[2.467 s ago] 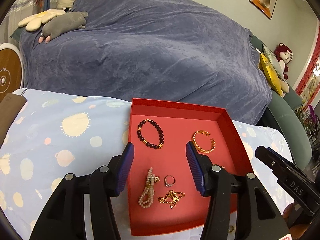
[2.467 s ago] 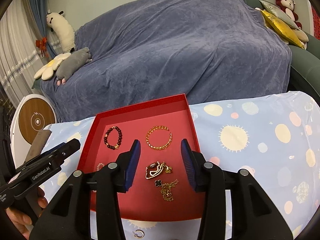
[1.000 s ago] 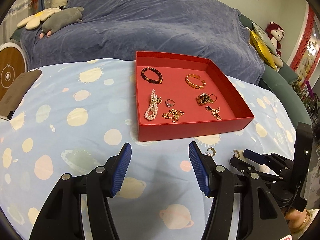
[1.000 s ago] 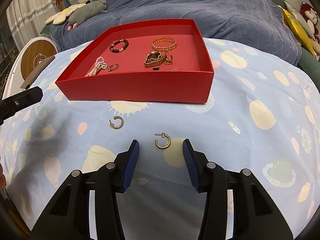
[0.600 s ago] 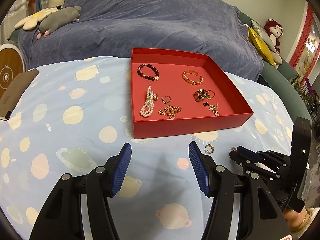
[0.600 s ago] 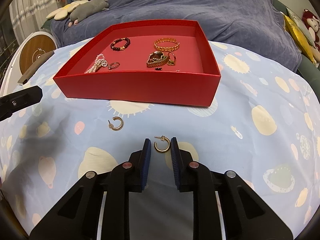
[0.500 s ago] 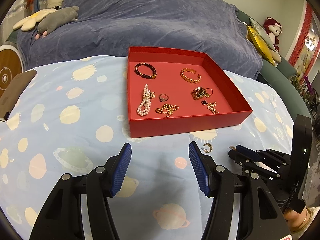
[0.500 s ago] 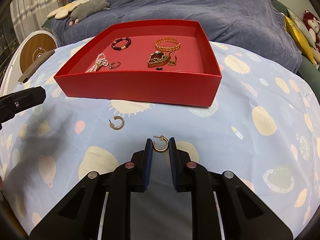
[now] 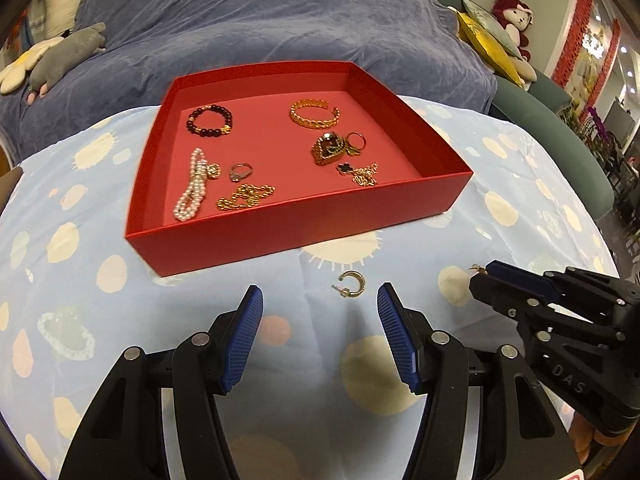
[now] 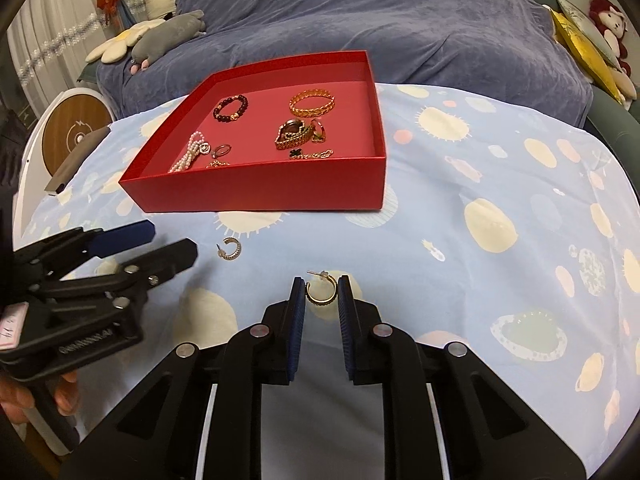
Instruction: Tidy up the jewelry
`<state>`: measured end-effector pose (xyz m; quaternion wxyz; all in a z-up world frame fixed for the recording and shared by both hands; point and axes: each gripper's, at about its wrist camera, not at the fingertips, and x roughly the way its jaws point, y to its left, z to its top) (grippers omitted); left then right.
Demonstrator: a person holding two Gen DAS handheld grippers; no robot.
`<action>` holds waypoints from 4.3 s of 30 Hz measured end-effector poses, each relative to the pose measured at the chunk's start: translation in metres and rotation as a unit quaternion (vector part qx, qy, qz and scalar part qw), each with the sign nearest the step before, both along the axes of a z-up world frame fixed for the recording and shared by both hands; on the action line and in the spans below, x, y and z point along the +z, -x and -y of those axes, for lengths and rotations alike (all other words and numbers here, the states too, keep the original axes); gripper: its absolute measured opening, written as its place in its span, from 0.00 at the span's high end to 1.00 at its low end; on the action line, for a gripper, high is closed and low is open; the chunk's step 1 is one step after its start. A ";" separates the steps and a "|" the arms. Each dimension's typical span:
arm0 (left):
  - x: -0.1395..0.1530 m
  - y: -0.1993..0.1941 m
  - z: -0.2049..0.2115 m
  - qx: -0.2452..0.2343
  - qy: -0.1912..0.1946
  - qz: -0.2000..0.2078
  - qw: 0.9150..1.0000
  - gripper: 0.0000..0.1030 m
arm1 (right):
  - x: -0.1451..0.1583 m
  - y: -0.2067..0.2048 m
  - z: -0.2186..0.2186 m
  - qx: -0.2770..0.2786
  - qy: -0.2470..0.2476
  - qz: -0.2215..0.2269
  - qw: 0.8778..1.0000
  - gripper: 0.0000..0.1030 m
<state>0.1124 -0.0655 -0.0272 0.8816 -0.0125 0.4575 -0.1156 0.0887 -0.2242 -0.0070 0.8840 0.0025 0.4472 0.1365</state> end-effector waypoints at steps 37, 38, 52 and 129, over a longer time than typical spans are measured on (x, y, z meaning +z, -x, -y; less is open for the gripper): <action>0.008 -0.005 0.014 0.003 -0.029 0.037 0.999 0.82 | 0.028 -0.004 -0.008 -0.002 -0.036 0.021 0.999 0.85; 0.011 -0.004 0.011 0.005 -0.026 0.038 0.999 0.82 | 0.030 -0.006 -0.009 -0.001 -0.038 0.023 0.999 0.84; 0.034 0.000 -0.023 0.038 -0.010 0.056 0.998 0.82 | 0.042 -0.012 -0.038 0.014 -0.045 0.035 0.998 0.84; 0.024 -0.154 -0.075 0.106 0.000 0.031 0.994 0.82 | 0.014 -0.171 -0.069 -0.037 -0.030 0.017 0.999 0.84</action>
